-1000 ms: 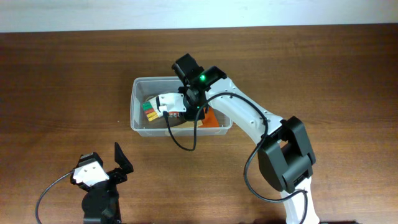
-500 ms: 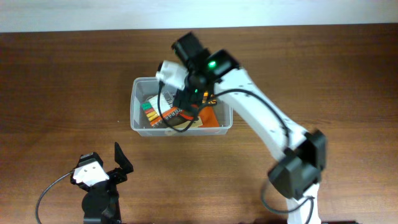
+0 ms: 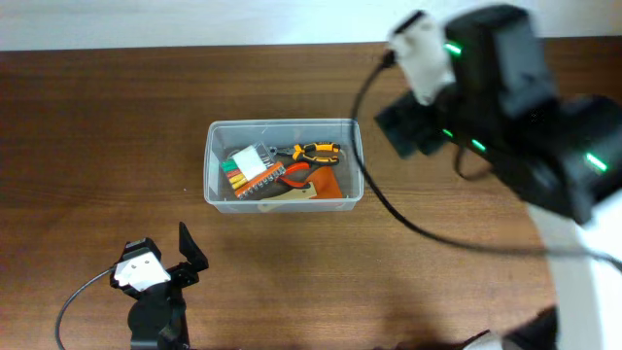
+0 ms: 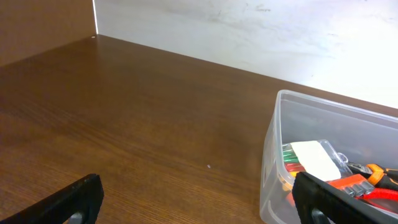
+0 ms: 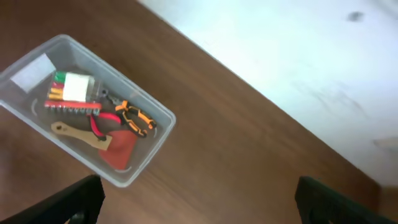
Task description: Pack container
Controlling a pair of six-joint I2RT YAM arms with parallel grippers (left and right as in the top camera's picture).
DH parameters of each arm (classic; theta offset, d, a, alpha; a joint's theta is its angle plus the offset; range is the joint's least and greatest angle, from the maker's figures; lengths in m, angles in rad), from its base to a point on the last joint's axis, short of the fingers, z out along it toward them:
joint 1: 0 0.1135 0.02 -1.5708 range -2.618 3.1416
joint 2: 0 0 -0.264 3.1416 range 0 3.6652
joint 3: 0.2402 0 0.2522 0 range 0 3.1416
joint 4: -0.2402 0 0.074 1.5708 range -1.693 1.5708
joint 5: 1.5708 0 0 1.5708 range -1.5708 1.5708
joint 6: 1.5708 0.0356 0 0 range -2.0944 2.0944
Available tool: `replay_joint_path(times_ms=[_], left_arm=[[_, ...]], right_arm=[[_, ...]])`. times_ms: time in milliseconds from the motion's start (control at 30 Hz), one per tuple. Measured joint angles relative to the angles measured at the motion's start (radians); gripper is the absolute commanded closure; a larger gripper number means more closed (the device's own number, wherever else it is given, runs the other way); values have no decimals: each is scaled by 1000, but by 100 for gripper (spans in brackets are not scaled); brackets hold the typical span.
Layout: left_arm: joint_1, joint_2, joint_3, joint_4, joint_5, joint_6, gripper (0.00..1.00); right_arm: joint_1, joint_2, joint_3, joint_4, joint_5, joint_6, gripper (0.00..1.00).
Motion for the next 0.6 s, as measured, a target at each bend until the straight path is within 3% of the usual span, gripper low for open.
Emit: replay_joint_path(times_ms=[267,600], left_arm=[[0,0,0,0,0,0,1],[0,0,0,0,0,0,1]], right_arm=[[0,-122,1,-13,1,42,1],[0,-116,1,-13,1,54,1]])
